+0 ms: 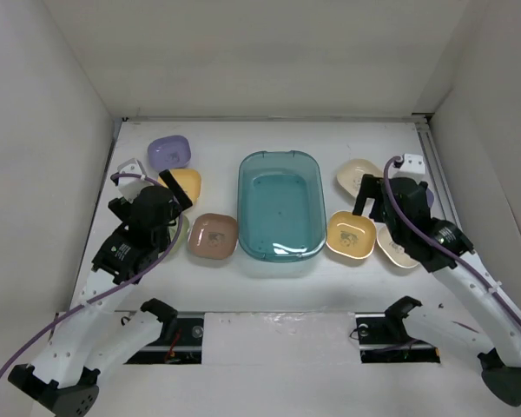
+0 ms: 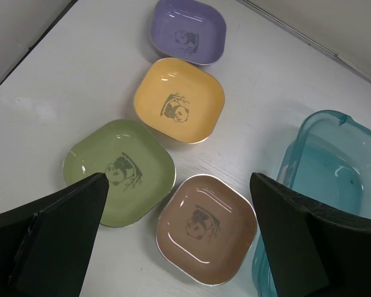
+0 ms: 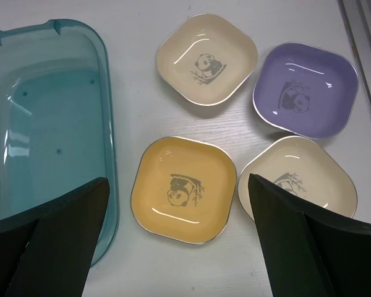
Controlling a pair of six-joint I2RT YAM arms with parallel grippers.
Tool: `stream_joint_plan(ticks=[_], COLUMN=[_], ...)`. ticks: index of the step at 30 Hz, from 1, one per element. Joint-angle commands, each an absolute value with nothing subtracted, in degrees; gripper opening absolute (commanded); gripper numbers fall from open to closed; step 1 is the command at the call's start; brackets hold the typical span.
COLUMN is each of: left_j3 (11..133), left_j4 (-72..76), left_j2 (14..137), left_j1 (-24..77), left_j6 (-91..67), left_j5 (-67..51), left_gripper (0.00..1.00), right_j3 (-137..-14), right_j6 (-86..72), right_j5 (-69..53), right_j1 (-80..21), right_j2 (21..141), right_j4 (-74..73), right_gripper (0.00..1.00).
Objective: Place the plates into the plastic bin on the countertop
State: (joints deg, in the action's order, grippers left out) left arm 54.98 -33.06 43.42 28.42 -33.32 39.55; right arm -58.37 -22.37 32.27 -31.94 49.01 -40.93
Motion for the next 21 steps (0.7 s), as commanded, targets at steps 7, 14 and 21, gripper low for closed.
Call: stream_joint_plan(ticks=[7,14,21], left_j3=[56.2,56.2,55.6], left_j4=[-32.3,-32.3,-31.6], left_j2=[43.0,43.0,42.5], left_j1=[28.4,28.4,28.4], left_j6=[-34.0,-33.5,-32.9], left_j5=[40.0,40.0,38.4], left_gripper=[1.00,1.00,1.00], right_j3=[-60.3,-63.8,-78.2], right_j6=[-23.0,-23.6,-23.7], right_j5=[29.9,17.2,17.5], right_j1=[-28.2,-14.2,-8.2], right_j2=[50.4,63.9,85.6], right_j4=[-34.9,-26.6,-23.6], right_gripper=[1.00,1.00,0.99])
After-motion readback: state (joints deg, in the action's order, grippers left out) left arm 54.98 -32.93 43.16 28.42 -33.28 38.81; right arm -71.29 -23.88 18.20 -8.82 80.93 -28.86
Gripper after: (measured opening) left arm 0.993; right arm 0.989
